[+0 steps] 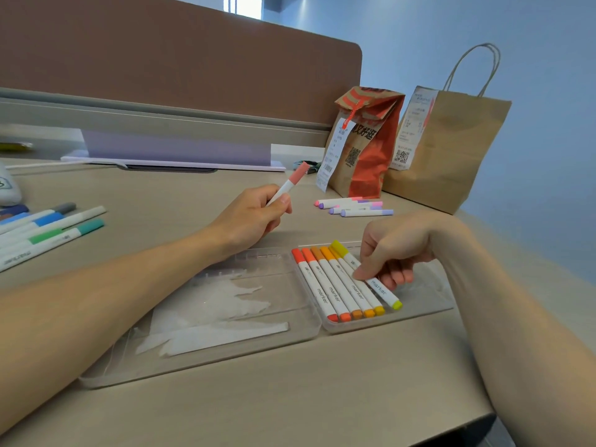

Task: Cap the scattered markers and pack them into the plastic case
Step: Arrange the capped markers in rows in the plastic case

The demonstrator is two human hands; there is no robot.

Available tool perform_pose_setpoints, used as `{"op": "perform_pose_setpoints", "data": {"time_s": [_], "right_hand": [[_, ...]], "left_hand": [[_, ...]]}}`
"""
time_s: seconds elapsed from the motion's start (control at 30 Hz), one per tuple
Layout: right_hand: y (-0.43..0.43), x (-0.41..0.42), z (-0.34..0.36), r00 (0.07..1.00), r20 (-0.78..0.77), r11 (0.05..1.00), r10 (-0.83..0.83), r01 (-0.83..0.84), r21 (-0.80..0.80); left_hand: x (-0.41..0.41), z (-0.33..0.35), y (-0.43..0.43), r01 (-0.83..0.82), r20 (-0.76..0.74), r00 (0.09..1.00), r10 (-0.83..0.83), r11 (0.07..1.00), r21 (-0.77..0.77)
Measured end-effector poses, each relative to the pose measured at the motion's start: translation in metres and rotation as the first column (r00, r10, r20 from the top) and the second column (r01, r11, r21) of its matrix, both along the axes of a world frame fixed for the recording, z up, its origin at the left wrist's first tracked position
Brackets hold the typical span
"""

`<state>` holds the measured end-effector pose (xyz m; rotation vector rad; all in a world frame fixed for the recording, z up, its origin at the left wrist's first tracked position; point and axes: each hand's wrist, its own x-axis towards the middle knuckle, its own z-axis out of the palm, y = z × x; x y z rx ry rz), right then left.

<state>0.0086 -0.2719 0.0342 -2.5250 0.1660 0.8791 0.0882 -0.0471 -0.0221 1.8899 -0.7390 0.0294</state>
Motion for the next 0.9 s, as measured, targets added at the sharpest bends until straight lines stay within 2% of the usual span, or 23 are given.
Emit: {"op": "perform_pose_setpoints", "data": {"time_s": [0.9], "right_hand": [[-0.005,0.010,-0.009,0.999,0.037,0.992,0.021,-0.017,-0.124]], "left_hand": [[0.000,-0.001,-0.001,-0.003,0.043,0.999,0.002,1.000,0.028]]}}
